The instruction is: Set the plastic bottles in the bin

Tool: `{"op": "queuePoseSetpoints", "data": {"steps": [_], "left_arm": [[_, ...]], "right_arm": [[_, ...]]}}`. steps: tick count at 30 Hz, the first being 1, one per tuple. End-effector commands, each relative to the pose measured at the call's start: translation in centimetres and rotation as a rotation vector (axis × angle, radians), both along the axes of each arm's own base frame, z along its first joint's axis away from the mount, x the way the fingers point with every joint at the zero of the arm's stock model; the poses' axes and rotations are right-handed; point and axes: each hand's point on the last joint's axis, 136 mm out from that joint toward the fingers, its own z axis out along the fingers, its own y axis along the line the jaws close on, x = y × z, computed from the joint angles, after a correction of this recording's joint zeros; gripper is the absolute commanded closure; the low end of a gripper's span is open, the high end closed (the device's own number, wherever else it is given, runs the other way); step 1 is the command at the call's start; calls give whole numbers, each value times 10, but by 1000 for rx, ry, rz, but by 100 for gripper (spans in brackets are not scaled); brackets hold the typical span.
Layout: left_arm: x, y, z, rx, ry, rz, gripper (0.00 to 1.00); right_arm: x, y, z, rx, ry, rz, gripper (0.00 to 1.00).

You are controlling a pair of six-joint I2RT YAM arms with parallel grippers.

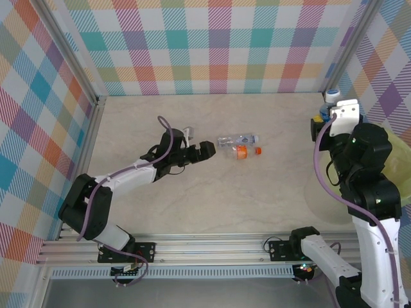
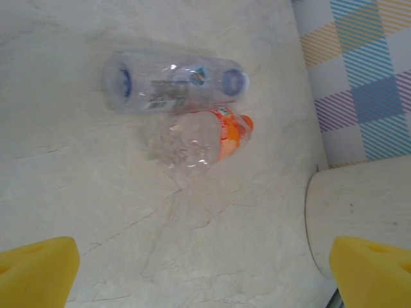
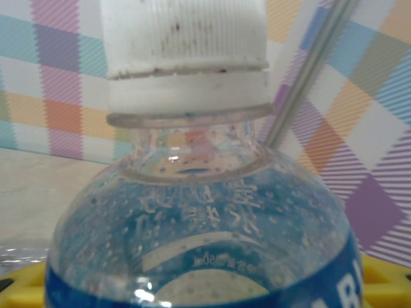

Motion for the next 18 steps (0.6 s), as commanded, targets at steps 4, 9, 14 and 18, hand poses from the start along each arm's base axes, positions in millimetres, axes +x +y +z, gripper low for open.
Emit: {"op": "queuePoseSetpoints", "data": {"steps": [4, 9, 14, 18], "left_arm": [[-14, -23, 54, -81, -211, -111, 0], [-24, -36, 63, -116, -243, -158, 0], [-26, -40, 64, -113, -259, -167, 0], [-25, -38, 63, -103, -264, -149, 0]], "right_arm": [[-7, -67, 1, -115, 44, -331, 46], [-1, -111, -29, -146, 154, -528, 45], [3, -134, -78, 7, 266, -620, 25], [4, -128, -85, 70, 317, -602, 0]]}}
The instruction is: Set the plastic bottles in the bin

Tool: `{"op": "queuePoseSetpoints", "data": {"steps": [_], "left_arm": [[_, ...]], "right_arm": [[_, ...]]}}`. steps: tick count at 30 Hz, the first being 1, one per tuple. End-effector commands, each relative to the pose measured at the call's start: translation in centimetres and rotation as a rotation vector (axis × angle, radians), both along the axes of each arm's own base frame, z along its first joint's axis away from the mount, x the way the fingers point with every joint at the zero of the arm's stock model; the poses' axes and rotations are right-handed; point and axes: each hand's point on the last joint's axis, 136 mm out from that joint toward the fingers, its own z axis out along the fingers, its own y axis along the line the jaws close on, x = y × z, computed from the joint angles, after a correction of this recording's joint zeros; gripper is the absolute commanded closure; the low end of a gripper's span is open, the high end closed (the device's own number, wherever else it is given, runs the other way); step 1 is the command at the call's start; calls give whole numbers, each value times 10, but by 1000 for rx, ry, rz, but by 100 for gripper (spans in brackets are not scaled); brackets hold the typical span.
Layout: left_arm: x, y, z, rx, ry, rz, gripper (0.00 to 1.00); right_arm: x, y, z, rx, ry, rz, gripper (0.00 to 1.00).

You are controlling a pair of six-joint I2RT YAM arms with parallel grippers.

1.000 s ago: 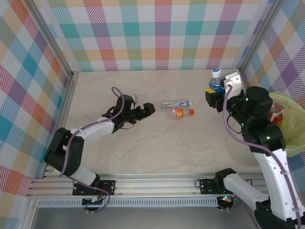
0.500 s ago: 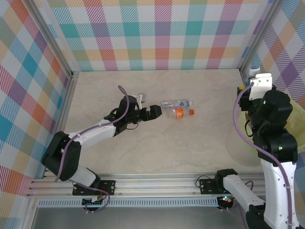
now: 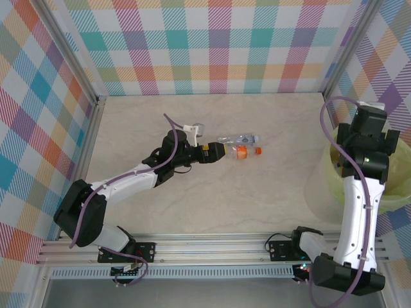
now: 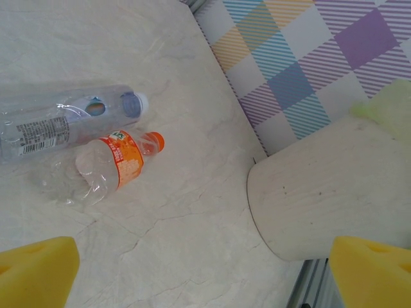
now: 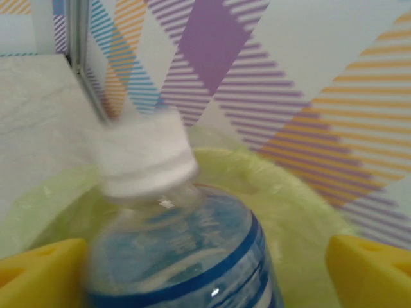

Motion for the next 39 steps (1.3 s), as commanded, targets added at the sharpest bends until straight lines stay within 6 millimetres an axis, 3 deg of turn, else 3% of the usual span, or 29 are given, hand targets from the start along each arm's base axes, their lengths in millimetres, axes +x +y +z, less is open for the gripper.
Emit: {"op": "queuePoseSetpoints", "data": {"steps": [1, 7, 16, 21, 25, 30, 33, 39], "left_arm": [[-3, 0, 11, -9, -61, 0, 0], [1, 4, 9, 8, -70, 32, 0], [7, 12, 7, 24, -73, 88, 0], [9, 25, 0, 47, -65, 153, 0], [12, 39, -4, 63, -65, 229, 0], [13, 56, -7, 80, -72, 307, 0], [12, 63, -8, 90, -70, 331, 0], [8, 76, -9, 106, -74, 369, 0]], "right_arm": [[-8, 9, 11, 80, -55, 0, 0], [-8, 44, 42, 172, -195, 180, 0], [14, 176, 59, 574, -307, 872, 0], [29, 218, 59, 715, -359, 1083, 0], [50, 251, 21, 735, -228, 1150, 0], [71, 301, -57, 557, 61, 1279, 0], [84, 315, -101, 448, 205, 1317, 0], [94, 331, -166, 356, 400, 1417, 4]]}}
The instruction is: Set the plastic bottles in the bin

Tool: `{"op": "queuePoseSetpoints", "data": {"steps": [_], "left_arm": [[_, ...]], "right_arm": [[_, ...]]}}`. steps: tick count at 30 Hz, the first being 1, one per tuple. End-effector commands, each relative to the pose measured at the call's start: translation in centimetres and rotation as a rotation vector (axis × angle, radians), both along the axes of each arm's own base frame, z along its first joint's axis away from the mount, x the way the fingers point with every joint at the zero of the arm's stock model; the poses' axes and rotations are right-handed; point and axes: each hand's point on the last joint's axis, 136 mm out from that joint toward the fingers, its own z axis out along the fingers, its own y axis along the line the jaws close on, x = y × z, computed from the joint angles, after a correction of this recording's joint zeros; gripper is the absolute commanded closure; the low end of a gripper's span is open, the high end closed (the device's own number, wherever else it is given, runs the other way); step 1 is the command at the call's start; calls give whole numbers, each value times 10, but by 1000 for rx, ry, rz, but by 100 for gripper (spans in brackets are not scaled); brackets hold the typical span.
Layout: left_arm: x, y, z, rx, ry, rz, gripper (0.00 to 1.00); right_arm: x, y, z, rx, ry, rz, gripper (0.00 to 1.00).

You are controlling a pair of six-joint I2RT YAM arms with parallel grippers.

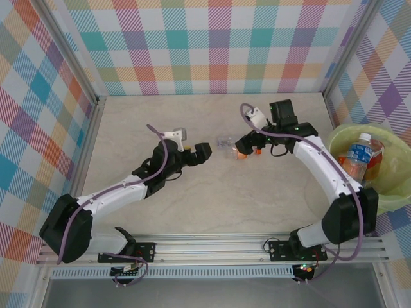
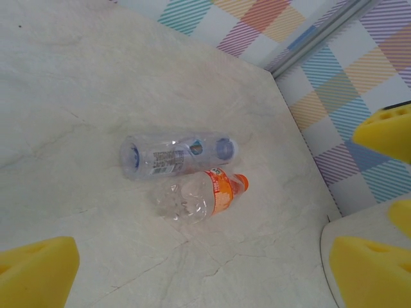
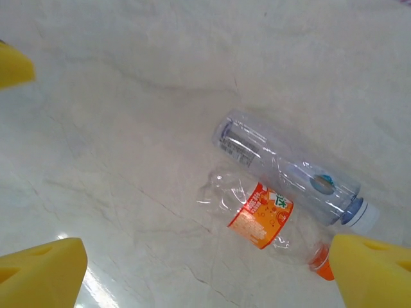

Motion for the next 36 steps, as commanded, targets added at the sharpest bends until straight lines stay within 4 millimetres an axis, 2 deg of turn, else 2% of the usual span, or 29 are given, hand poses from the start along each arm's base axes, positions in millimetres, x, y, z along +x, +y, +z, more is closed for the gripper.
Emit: {"op": "queuePoseSetpoints", "data": {"steps": [1, 11, 15, 22, 30, 33, 36], "left_arm": [[-4, 11, 3, 10, -12, 44, 0], [-6, 32, 4, 13, -37, 128, 0], [-6, 34, 2, 14, -33, 133, 0], [-4, 34, 1, 15, -32, 138, 0], [-2, 32, -2, 18, -26, 133, 0], [-2, 31, -4, 18, -23, 130, 0], [-2, 32, -4, 17, -22, 131, 0]], "right_arm": [[2, 2, -25, -115, -37, 128, 4], [28, 6, -102, -332, -34, 345, 7], [37, 6, -122, -393, -29, 386, 7], [40, 6, -160, -544, -18, 497, 8], [20, 17, -180, -567, 15, 579, 11], [23, 17, -182, -580, 3, 564, 21], [24, 11, -186, -607, 8, 550, 27]]}}
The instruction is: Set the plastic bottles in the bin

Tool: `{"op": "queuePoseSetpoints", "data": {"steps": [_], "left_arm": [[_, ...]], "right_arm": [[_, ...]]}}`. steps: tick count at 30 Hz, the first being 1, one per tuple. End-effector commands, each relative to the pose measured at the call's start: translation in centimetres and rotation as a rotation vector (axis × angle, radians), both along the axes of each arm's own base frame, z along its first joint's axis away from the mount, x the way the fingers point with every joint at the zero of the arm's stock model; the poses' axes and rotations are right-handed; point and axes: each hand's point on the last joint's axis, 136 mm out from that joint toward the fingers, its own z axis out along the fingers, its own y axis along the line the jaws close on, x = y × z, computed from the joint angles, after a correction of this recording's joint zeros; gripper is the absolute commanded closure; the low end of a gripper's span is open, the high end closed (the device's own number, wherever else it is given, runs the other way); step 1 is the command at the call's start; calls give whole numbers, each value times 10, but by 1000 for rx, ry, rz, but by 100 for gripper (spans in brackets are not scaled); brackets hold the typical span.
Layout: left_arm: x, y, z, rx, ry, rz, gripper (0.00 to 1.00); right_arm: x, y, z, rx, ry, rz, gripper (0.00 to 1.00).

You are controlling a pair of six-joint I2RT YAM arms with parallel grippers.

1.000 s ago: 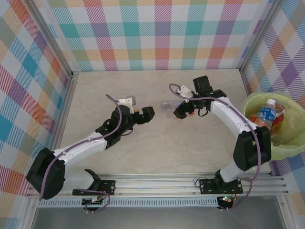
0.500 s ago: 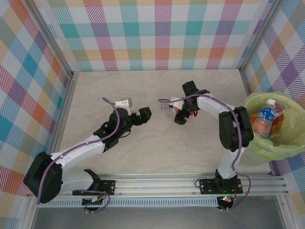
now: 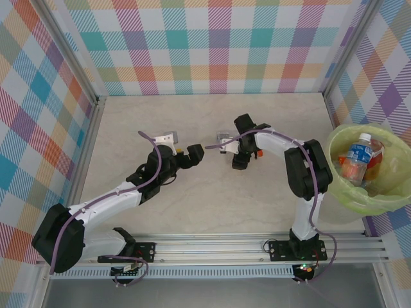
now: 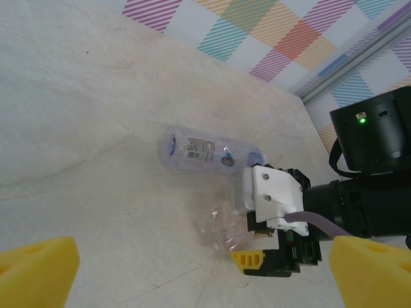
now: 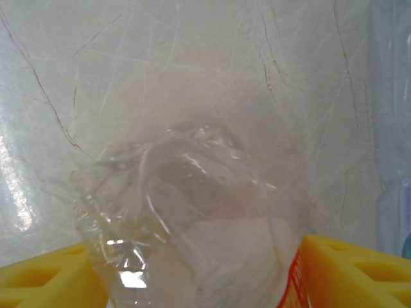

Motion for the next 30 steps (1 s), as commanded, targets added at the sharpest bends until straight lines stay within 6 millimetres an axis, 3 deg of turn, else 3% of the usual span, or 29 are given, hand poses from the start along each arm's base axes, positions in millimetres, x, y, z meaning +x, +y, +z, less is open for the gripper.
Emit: {"op": "queuePoseSetpoints", "data": {"steps": [1, 5, 13, 23, 30], "left_arm": [[1, 1, -2, -9, 2, 10, 0], [1, 2, -3, -7, 2, 13, 0], [4, -2, -4, -12, 3, 4, 0], [10, -11, -7, 12, 1, -31, 0], [10, -32, -12, 131, -22, -180, 0]], "right_arm": [[-6, -5, -12, -35, 15, 10, 28], [-9, -7, -5, -16, -17, -9, 35], [-21, -8, 34, 69, -75, -101, 51], [-54, 0, 132, 397, -150, -289, 58], [-78, 0, 205, 645, -215, -384, 59]]}}
